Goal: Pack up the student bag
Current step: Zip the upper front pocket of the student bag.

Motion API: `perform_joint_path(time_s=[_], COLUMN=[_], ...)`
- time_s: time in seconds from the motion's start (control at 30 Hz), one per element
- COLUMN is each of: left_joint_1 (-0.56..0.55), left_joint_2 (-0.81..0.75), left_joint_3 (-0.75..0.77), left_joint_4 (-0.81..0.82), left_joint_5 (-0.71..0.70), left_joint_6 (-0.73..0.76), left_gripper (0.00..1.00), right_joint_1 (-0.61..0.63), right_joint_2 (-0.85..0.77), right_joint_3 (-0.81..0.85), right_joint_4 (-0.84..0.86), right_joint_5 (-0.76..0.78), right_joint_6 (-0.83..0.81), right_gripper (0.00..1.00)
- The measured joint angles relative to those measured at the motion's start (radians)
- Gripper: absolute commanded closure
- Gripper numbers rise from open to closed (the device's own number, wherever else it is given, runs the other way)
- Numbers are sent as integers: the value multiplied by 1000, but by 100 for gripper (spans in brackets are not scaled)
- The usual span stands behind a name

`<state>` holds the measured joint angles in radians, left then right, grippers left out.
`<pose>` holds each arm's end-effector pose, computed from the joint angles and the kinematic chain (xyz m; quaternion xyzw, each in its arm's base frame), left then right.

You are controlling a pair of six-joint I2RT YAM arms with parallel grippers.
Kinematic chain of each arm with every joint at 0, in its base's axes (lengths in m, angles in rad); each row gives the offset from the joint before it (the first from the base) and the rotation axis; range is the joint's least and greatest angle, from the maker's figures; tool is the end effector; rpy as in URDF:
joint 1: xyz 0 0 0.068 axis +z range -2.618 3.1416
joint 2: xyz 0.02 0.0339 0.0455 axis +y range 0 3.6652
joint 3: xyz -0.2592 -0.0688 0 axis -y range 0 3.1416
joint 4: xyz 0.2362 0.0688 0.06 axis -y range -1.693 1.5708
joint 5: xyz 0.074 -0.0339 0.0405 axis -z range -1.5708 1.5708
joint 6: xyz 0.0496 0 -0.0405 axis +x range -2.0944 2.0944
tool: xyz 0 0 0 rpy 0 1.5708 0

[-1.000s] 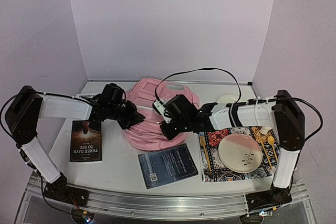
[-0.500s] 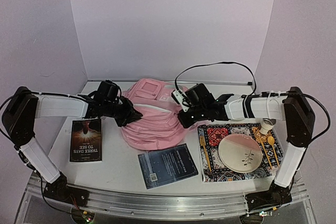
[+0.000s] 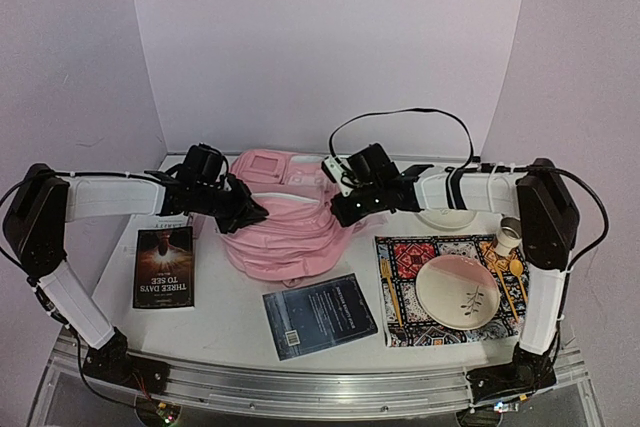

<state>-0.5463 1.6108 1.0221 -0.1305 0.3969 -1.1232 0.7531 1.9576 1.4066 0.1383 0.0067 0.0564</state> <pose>0.2893 -0.1983 0.2123 -0.1759 0.8791 -0.4207 0.1388 0.3385 0.3169 0.2314 -0.2840 0.7873 0.2129 0.5041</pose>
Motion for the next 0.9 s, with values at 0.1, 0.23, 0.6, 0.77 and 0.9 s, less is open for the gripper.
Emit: perform_joint_path(time_s=[0.1, 0.23, 0.6, 0.77, 0.9], left_joint_1=[2, 18, 42, 42, 41], left_joint_2=[1, 27, 101, 102, 102], left_joint_3=[19, 63, 174, 175, 171], left_joint_4=[-30, -95, -131, -109, -63], left_joint_5=[-1, -8, -9, -18, -27], left_joint_6=[8, 25, 12, -51, -107], left_gripper=[100, 100, 100, 100, 100], right_joint_1=[-13, -58, -116, -96, -61], right_joint_2=[4, 3, -120, -162, -165], right_joint_3=[5, 3, -186, -280, -361], right_joint_4=[-4, 6, 25, 102, 204], right_joint_5=[-26, -24, -56, -124, -175], right_joint_6=[4, 16, 110, 310, 552], right_gripper=[76, 63, 35, 24, 21])
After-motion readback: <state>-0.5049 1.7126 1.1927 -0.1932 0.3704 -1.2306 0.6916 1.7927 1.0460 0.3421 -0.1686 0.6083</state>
